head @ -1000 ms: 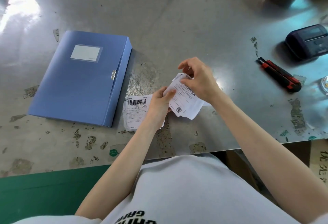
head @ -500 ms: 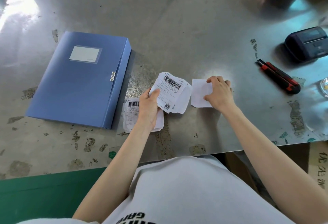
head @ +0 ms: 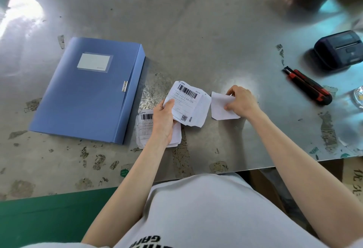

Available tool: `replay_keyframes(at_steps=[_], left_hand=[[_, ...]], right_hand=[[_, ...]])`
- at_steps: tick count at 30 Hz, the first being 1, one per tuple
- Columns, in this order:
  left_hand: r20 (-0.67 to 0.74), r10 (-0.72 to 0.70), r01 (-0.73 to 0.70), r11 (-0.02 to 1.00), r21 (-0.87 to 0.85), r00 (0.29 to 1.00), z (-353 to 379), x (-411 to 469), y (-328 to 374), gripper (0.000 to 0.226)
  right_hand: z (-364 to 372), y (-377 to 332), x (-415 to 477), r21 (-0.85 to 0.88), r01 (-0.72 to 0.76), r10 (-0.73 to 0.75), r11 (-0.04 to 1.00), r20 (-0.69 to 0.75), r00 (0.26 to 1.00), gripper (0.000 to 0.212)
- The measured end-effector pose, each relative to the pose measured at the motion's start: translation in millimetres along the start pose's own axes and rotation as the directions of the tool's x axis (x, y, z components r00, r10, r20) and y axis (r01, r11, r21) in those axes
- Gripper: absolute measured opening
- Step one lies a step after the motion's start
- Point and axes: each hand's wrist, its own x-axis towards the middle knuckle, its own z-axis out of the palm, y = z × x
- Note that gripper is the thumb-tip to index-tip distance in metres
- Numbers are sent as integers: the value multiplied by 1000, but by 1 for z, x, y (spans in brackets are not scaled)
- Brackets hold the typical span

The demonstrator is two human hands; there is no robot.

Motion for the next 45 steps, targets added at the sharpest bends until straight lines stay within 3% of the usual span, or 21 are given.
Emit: replay_keyframes(at_steps=[4,7,11,17,27,30,35,40,42,45], left_hand=[[-14,17,-17,1000,2,1000,-1,0,1,21],[-18,9,-9,1000,-1,1000,-1,1,0,18],[-3,-44,44,999,-4,999,3,1,-3,14],[18,-66,66,998,4,998,9,0,0,18],[2,-123,123,989,-79,992,2,1,2,21],[12,-132,133,983,-124,991,2,1,2,19],[121,-70,74,997,-31,990,2,-2,3,13],[122,-11,14,1000,-17,993,5,-5,1,14],[90,13,-9,999,-43,996,6,-6,2,13],[87,86,-79,993,-84,993,9,-7,2,11]], right_hand=[[-7,-8,-3,411,1,36,912,-83,996,13],[-17,-22,-11,605,144,15,783,-250,968,32],[-21,-50,-29,607,368,-153,705,-377,914,30],[4,-60,-49,543,471,-389,695,-267,882,27],[6,-52,-47,642,407,-418,650,-146,897,43],[1,-52,-45,635,387,-418,669,-109,902,44],[-1,-55,-42,578,389,-416,718,-91,905,44],[4,-59,-45,478,391,-357,786,-165,920,43],[3,-56,-47,638,293,-237,712,-175,956,49],[6,-47,-51,877,108,-113,468,-61,992,59]])
